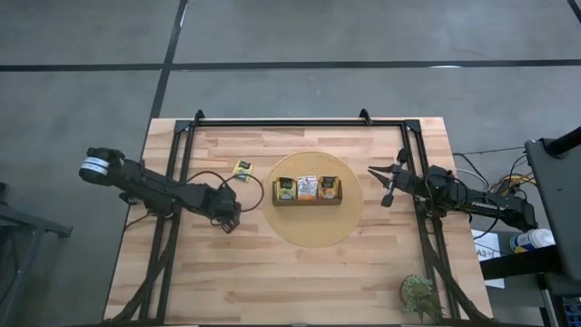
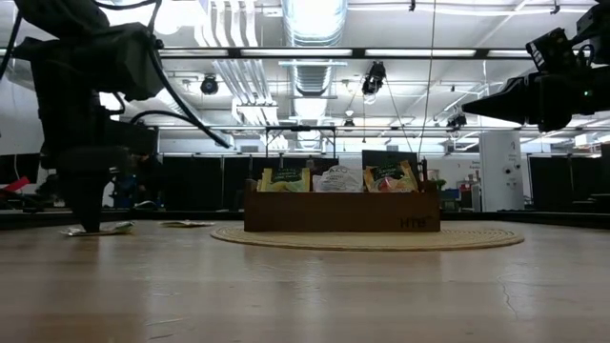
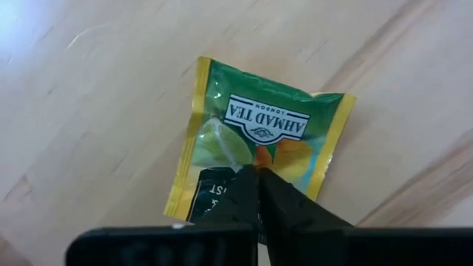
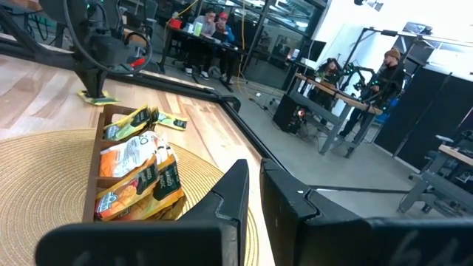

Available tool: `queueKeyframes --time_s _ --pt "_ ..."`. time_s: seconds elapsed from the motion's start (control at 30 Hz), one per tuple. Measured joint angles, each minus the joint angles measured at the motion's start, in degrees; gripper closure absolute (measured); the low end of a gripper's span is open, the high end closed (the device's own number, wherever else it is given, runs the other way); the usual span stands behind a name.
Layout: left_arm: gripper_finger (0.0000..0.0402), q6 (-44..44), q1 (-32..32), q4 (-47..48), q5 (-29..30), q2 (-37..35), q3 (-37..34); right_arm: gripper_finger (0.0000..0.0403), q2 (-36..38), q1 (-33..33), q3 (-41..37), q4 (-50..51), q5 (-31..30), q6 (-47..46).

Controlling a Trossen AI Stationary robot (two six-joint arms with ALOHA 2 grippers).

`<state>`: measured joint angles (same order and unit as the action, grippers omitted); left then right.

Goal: Pick & Place Tea
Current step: Put the yellow tea bag into the left section of the wooden organizer

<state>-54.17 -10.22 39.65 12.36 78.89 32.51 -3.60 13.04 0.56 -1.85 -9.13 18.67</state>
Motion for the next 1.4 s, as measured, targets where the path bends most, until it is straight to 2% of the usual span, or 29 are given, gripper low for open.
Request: queueKeyframes --time_s 0.33,0.53,0.67,0.8,0.97,1.07,1.23,1.4 --pt "0.0401 5.5 -1.1 -0.3 0.3 0.1 3.2 0.0369 0.0 0.0 0.0 -0.1 0.0 0.0" --pt "0.0401 5.7 -5.3 -0.6 0.2 0.1 6.2 0.0369 0.0 0.0 0.0 -0.2 0.0 -0.1" --pt "0.0401 6.7 -8.6 -0.5 3.0 0.1 8.3 0.0369 0.0 0.0 0.0 -0.2 0.0 -0.2" --pt "0.0401 2.7 -10.1 -0.4 3.7 0.0 10.6 0.0369 0.0 0.0 0.0 -0.5 0.0 -0.2" --pt "0.0401 -9.4 -10.1 -0.7 4.3 0.0 13.0 0.0369 0.0 0.0 0.0 -1.1 0.0 0.3" --pt "0.0401 -12.7 -10.6 -3.0 5.2 0.0 13.1 0.0369 0.0 0.0 0.0 -2.0 0.0 -0.3" --pt "0.0399 -17.1 -11.2 -6.3 5.7 0.1 12.4 0.0369 0.0 0.0 0.0 0.0 0.0 -7.9" --pt "0.0372 -21.3 -10.6 -7.7 5.7 0.1 12.3 0.0369 0.0 0.0 0.0 0.0 0.0 -6.9"
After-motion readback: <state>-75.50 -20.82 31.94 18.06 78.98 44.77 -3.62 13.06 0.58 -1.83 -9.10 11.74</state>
